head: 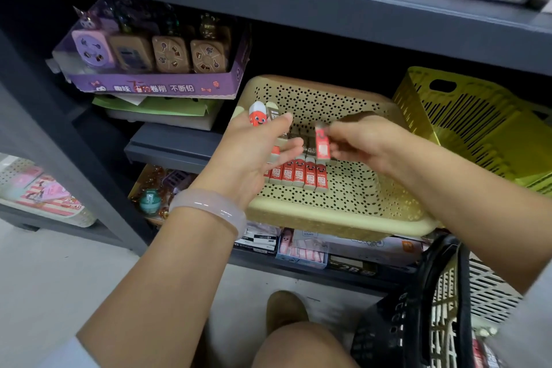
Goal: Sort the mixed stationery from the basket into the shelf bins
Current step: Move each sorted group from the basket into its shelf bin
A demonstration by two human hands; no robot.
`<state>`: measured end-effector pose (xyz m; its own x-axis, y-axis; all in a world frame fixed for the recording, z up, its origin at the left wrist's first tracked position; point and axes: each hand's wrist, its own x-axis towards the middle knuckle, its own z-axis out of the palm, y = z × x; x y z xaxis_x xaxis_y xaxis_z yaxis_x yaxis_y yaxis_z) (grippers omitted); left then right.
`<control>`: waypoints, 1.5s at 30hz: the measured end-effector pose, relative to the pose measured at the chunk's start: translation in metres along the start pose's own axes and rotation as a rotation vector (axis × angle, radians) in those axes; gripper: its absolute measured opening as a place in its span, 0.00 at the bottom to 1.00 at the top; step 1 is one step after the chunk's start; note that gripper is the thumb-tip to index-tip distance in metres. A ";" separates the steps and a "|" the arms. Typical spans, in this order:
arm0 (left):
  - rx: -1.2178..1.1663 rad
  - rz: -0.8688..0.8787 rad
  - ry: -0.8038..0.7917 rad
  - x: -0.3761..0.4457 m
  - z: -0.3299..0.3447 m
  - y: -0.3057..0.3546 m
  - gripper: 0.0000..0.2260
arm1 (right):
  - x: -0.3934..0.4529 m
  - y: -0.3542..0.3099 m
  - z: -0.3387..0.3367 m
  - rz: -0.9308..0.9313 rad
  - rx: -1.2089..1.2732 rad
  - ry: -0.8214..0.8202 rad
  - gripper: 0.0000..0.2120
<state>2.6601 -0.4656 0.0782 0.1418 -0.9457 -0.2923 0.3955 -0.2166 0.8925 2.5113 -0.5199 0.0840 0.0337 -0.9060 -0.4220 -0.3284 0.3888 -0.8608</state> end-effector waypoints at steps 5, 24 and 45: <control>0.134 0.038 0.023 0.000 -0.001 0.000 0.07 | 0.001 0.015 -0.005 0.090 -0.518 0.048 0.07; -0.068 -0.102 0.066 0.000 -0.002 0.004 0.04 | 0.002 0.035 -0.007 -0.290 -1.189 -0.195 0.17; 0.082 -0.019 -0.054 0.002 -0.002 -0.003 0.05 | -0.002 0.001 0.007 -0.170 0.279 -0.329 0.04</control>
<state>2.6608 -0.4666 0.0742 0.0850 -0.9523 -0.2929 0.3217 -0.2520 0.9127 2.5172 -0.5166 0.0816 0.3772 -0.8770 -0.2975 -0.0272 0.3106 -0.9501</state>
